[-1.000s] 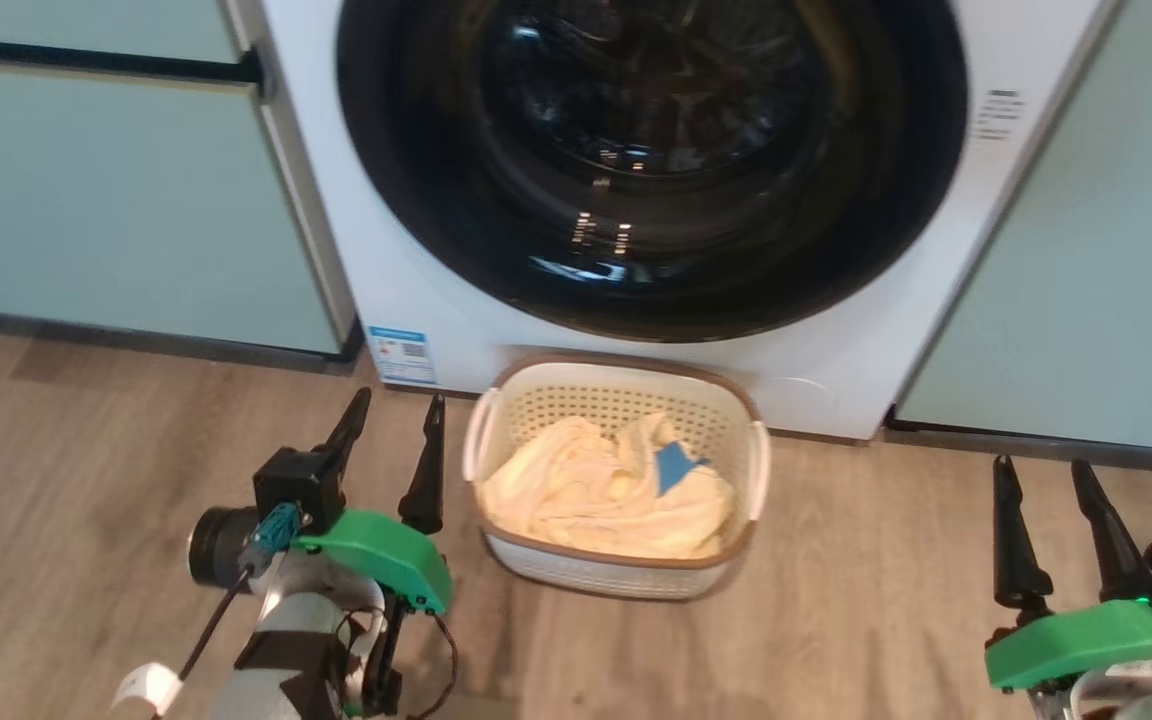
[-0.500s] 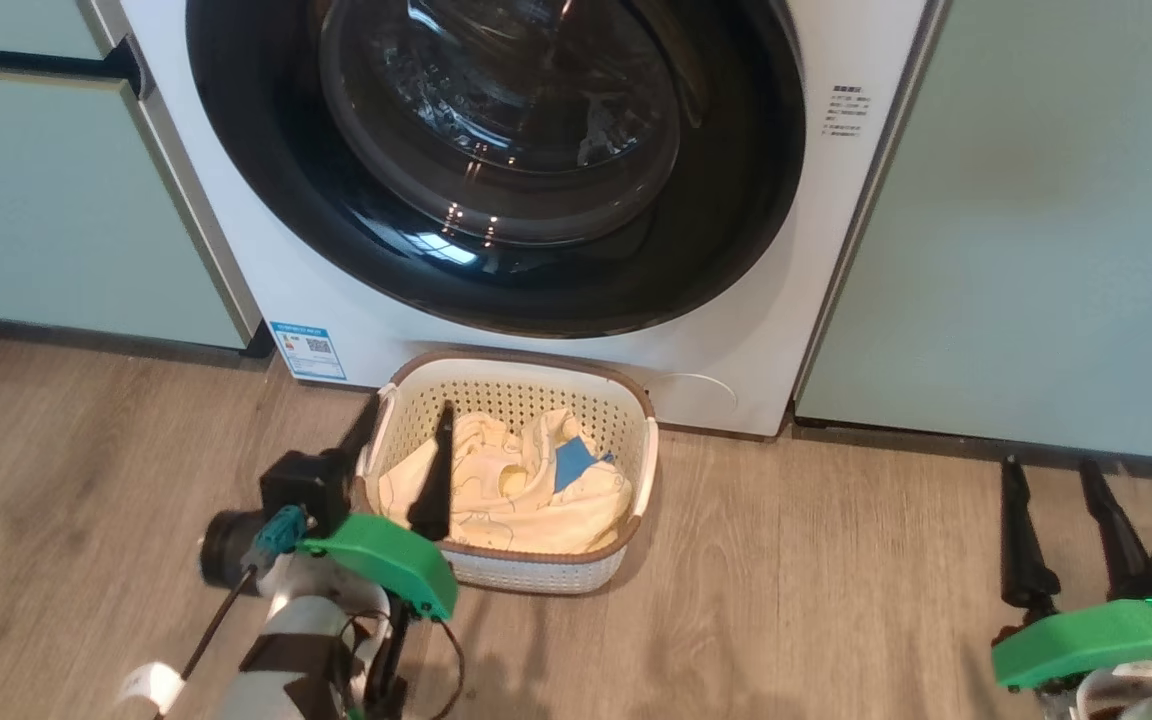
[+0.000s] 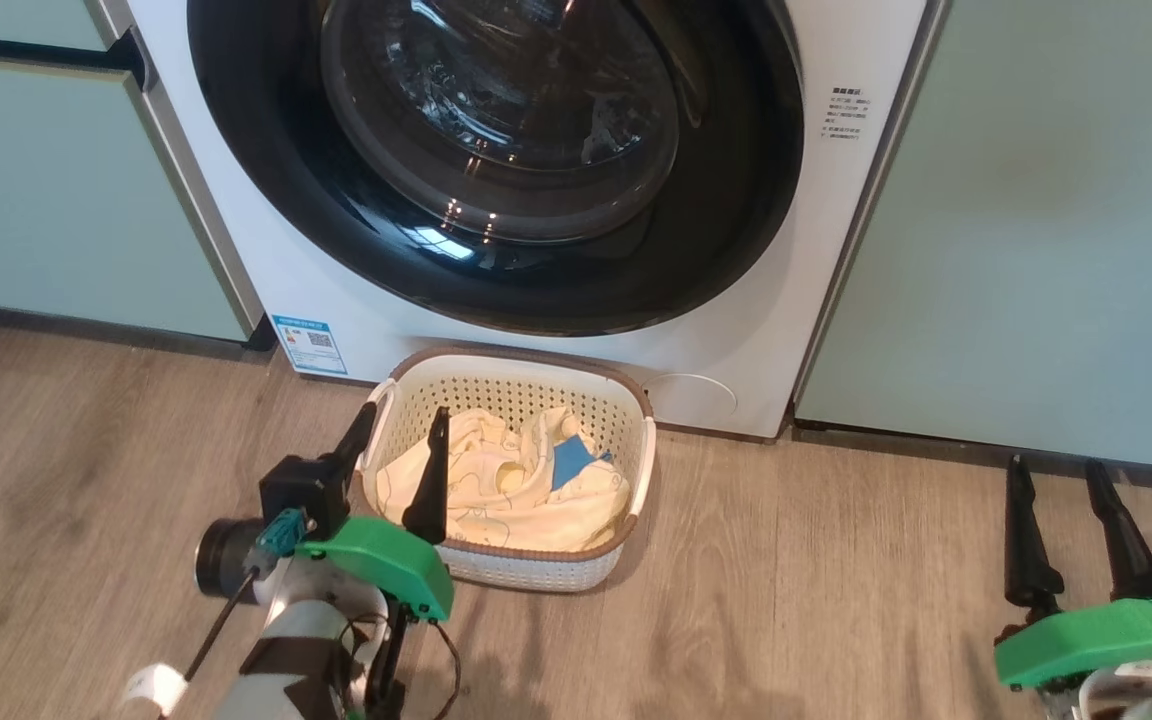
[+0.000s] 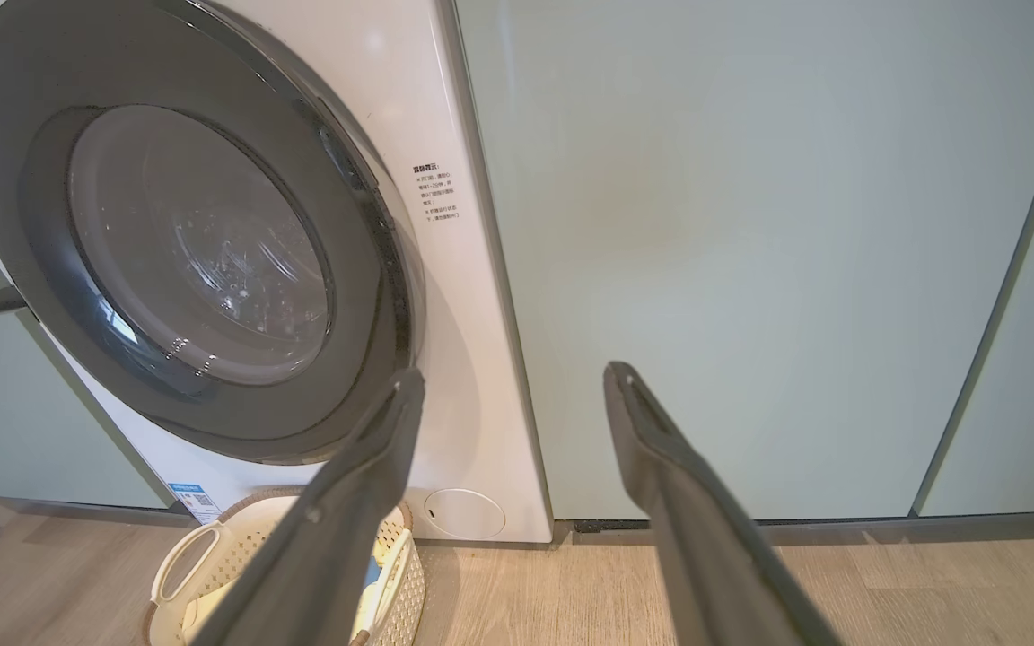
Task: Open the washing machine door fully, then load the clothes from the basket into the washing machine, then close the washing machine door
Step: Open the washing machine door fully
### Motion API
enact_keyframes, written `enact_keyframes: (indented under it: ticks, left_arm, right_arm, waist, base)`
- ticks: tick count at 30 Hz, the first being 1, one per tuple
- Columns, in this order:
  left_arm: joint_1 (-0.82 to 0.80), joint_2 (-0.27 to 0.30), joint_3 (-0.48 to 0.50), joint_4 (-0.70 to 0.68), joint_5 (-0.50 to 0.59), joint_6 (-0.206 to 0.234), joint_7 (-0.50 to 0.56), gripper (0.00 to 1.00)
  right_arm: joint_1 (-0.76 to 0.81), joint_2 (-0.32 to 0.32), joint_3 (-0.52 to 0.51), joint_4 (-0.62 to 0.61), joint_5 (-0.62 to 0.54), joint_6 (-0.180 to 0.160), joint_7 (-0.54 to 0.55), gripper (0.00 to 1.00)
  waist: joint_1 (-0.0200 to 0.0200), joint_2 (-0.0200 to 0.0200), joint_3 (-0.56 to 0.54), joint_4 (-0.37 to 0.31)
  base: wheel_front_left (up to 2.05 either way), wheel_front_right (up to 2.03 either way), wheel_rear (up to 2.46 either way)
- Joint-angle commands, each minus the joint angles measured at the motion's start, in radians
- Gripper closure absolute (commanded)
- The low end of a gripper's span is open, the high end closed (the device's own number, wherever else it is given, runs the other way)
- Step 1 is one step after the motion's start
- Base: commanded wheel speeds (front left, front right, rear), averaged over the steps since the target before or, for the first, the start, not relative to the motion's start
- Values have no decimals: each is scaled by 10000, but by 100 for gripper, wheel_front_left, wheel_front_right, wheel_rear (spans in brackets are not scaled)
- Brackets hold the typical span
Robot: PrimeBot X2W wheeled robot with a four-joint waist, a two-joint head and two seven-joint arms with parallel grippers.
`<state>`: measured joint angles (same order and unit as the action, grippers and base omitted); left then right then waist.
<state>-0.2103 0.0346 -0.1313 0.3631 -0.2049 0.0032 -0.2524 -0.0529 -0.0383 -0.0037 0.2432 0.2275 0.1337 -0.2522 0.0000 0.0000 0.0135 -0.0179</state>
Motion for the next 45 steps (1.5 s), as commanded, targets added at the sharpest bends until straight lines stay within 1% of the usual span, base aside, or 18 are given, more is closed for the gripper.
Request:
enact_keyframes:
  ticks: [1, 5, 16, 17, 18, 19, 20, 21, 22, 23, 26, 31, 35, 39, 43, 45]
  left_arm:
    - [-567, 156, 380, -286, 48, 79, -93, 0]
    - [-543, 156, 436, -296, 5, 190, -93, 0]
    - [-504, 156, 538, -189, -94, 325, -93, 0]
    - [-504, 156, 547, -178, -92, 336, -93, 0]
    - [-505, 156, 559, -166, -92, 355, -93, 0]
    - [-508, 156, 579, -148, -98, 366, -93, 0]
    - [-512, 156, 602, -126, -102, 370, -93, 0]
    - [-518, 156, 616, -106, -103, 366, -93, 0]
    - [-522, 156, 624, -90, -106, 359, -93, 0]
    - [-524, 156, 631, -78, -114, 356, -93, 0]
    - [-497, 156, 610, 11, -143, 354, -93, 0]
    - [-497, 156, 551, 112, -181, 307, -93, 0]
    - [-526, 156, 458, 154, -222, 299, -93, 0]
    - [-608, 156, 386, 168, -208, 323, -93, 0]
    - [-724, 156, 360, 150, -187, 329, -93, 0]
    - [-767, 156, 360, 141, -168, 323, -93, 0]
  right_arm:
    - [-500, -120, 200, -330, 24, -30, -95, 0]
    - [-479, -120, 228, -352, -11, -30, -95, 0]
    - [-534, -120, 323, -445, -141, -30, -95, 0]
    - [-547, -120, 332, -460, -142, -30, -95, 10]
    - [-558, -120, 348, -474, -132, -30, -95, 22]
    - [-566, -120, 372, -476, -75, -30, -95, 36]
    - [-580, -120, 380, -461, 51, -30, -95, 53]
    - [-602, -120, 410, -449, 175, -30, -95, 61]
    - [-624, -120, 471, -435, 424, -30, -95, 74]
    - [-648, -120, 504, -401, 756, -30, -95, 82]
    - [-811, -120, 496, -333, 1476, -30, -95, 100]
    - [-1196, -120, 332, -124, 2631, -30, -95, 100]
    - [-1659, -173, 309, 147, 4094, -30, -95, 100]
    - [-2125, -468, 459, 290, 6499, -30, -95, 100]
    - [-2671, -1058, 709, 425, 8865, -30, -66, 100]
    - [-2968, -1382, 816, 488, 9816, -30, 72, 100]
  waist:
    - [0, 0, -3, 6]
    - [0, 0, -31, 13]
    - [0, 0, -94, 53]
    - [0, 0, -94, 61]
    - [0, 0, -93, 70]
    - [0, 0, -91, 81]
    - [0, 0, -87, 95]
    - [0, 0, -84, 110]
    - [0, 0, -81, 128]
    - [0, 0, -81, 143]
    - [0, 0, -76, 197]
    - [0, 0, -33, 306]
    - [0, 0, 59, 473]
    - [0, 0, 229, 640]
    - [0, 0, 457, 806]
    - [0, 0, 587, 871]
  base:
    - [0, 0, 0]
    - [0, 0, 0]
    - [0, 0, 0]
    - [0, 0, 0]
    - [0, 0, 0]
    - [0, 0, 0]
    - [0, 0, 0]
    - [0, 0, 0]
    - [0, 0, 0]
    - [0, 0, 0]
    - [0, 0, 0]
    - [0, 0, 0]
    - [0, 0, 0]
    - [0, 0, 0]
    - [0, 0, 0]
    - [0, 0, 0]
